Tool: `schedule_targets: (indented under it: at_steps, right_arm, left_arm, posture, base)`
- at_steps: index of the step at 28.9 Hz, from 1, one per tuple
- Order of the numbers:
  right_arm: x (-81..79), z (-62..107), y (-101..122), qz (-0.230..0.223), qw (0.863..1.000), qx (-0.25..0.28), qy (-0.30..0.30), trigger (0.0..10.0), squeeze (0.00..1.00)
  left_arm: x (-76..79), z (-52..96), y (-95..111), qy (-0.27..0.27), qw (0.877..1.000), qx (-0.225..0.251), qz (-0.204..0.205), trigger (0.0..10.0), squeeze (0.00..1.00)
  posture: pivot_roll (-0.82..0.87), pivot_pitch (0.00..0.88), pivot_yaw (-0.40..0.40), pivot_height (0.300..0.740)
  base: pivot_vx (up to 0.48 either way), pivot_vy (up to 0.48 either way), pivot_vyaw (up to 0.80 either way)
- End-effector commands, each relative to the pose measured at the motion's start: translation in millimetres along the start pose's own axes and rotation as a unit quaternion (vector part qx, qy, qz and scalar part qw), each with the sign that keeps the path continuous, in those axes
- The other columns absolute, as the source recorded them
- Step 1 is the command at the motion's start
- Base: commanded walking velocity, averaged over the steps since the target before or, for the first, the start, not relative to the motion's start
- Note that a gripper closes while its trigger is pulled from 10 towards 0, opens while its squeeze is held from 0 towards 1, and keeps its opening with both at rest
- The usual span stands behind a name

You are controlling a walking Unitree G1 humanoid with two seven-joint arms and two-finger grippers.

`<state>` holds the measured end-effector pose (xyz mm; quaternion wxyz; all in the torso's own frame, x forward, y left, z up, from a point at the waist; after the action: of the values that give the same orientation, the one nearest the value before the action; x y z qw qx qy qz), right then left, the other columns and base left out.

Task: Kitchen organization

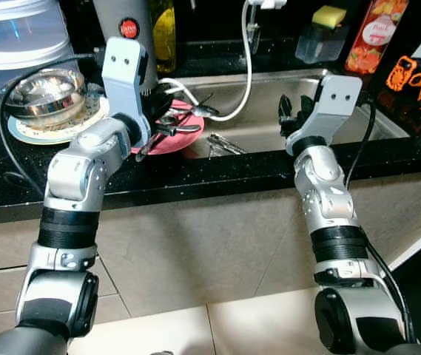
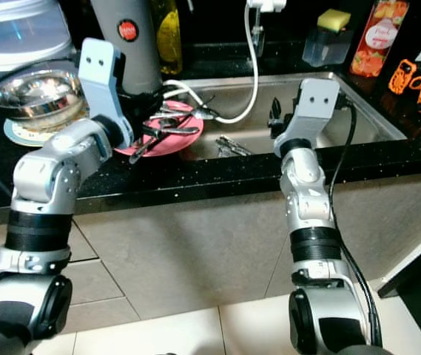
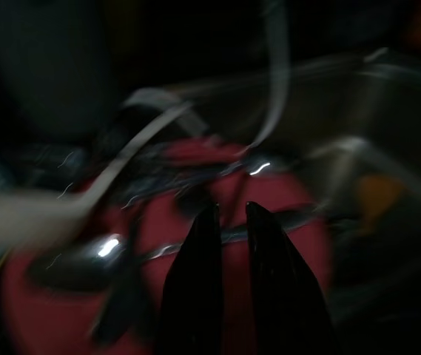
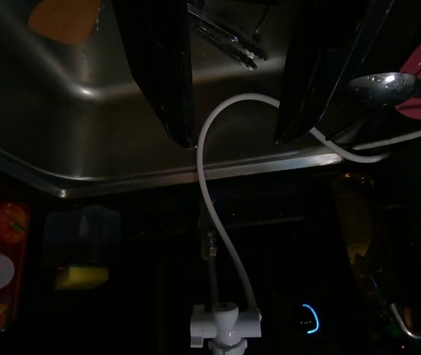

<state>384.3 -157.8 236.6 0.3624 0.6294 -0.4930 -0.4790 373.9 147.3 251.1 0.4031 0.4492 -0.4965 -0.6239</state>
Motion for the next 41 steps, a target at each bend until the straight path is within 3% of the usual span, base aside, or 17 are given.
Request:
schedule_targets:
  at_steps: [1, 4, 5, 11, 16, 17, 18, 24, 29, 38, 39, 40, 41]
  right_arm:
    - [-1.9, -2.0, 1.8, 0.0, 1.0, -0.003, 0.001, 10.0, 0.0]
    - [-2.5, -2.0, 1.4, 0.0, 1.0, -0.004, 0.002, 10.0, 0.0]
    - [-2.7, -1.5, 1.1, 0.0, 1.0, -0.004, 0.002, 10.0, 0.0]
    - [1.6, 0.5, 0.3, 0.003, 1.0, -0.004, -0.004, 10.0, 0.0]
    - [3.2, 0.4, -0.4, 0.005, 1.0, -0.007, -0.003, 10.0, 0.0]
    - [1.9, -0.4, -0.3, 0.005, 1.0, -0.007, -0.001, 10.0, 0.0]
    - [0.5, -1.3, -0.1, 0.005, 1.0, -0.006, 0.001, 10.0, 0.0]
    - [-4.6, -3.6, 0.1, 0.003, 1.0, -0.006, 0.008, 10.0, 0.0]
    - [-3.7, -2.8, -0.2, 0.004, 1.0, -0.006, 0.007, 10.0, 0.0]
    - [4.9, 1.0, 1.5, 0.008, 1.0, -0.001, -0.007, 10.0, 0.0]
    - [5.3, 1.1, 1.5, 0.008, 1.0, -0.001, -0.008, 10.0, 0.0]
    - [5.5, 1.2, 1.6, 0.008, 1.0, -0.001, -0.008, 10.0, 0.0]
    - [5.7, 1.2, 1.6, 0.008, 1.0, -0.001, -0.009, 10.0, 0.0]
  left_arm:
    - [-1.5, -4.5, 0.6, 0.015, 1.0, -0.004, 0.0, 10.0, 0.0]
    - [0.0, -9.2, -5.5, 0.013, 0.999, -0.027, 0.015, 10.0, 0.0]
    - [3.3, -9.1, -11.0, 0.009, 0.999, -0.041, 0.007, 10.0, 1.0]
    - [12.1, -1.8, -19.0, -0.011, 0.999, -0.046, -0.003, 10.0, 1.0]
    - [14.4, -4.8, -23.4, -0.027, 0.998, -0.055, 0.027, 10.0, 1.0]
    - [14.2, -8.2, -23.7, -0.029, 0.997, -0.06, 0.037, 10.0, 0.85]
    - [13.8, -11.7, -23.9, -0.029, 0.996, -0.066, 0.047, 10.0, 0.0]
    - [-0.4, -26.1, -17.2, -0.004, 0.991, -0.103, 0.087, 10.0, 0.0]
    - [-7.6, -30.8, -19.1, -0.006, 0.988, -0.129, 0.086, 9.7, 0.0]
    - [-2.7, -36.1, -40.7, -0.025, 0.979, -0.181, 0.088, 9.3, 0.0]
    - [-2.2, -36.8, -42.5, -0.024, 0.979, -0.185, 0.089, 4.8, 0.0]
    - [-1.8, -37.3, -43.7, -0.024, 0.978, -0.187, 0.089, 4.8, 0.0]
    - [-1.5, -37.9, -45.0, -0.024, 0.978, -0.19, 0.088, 0.0, 0.0]
  posture:
    - [0.17, 0.0, -0.003, 0.74]
    - [0.17, 0.0, -0.003, 0.74]
    - [0.15, 0.0, 0.01, 0.74]
    - [0.15, 0.0, 0.013, 0.74]
    - [0.15, 0.0, 0.005, 0.74]
    - [0.15, 0.0, 0.003, 0.74]
    - [0.15, 0.0, 0.002, 0.74]
    - [0.15, 0.0, -0.001, 0.74]
    - [0.15, 0.0, 0.012, 0.74]
    - [0.13, 0.0, 0.025, 0.74]
    - [0.13, 0.0, 0.025, 0.74]
    - [0.13, 0.0, 0.025, 0.74]
    - [0.13, 0.0, 0.025, 0.74]
  base:
    - [0.0, 0.0, 0.0]
    - [0.0, 0.0, 0.0]
    - [0.0, 0.0, 0.0]
    - [0.0, 0.0, 0.0]
    - [0.0, 0.0, 0.0]
    - [0.0, 0.0, 0.0]
    - [0.0, 0.0, 0.0]
    - [0.0, 0.0, 0.0]
    - [0.0, 0.0, 0.0]
    - [0.0, 0.0, 0.0]
    - [0.0, 0.0, 0.0]
    - [0.0, 0.0, 0.0]
    - [0.0, 0.0, 0.0]
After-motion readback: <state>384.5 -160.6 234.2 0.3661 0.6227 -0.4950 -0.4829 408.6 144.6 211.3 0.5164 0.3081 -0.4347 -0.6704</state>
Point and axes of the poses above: a point about 5 cm out from each wrist's last joint towards the gripper, its own z axis pointing back from the gripper into the wrist, its own y axis along the axis of the wrist's last joint, x = y × z, the point moved 1 cm from there along -z, pointing out of the wrist towards the gripper, and after that the axes turned 9 degrees about -z, right-handed, at the moved point
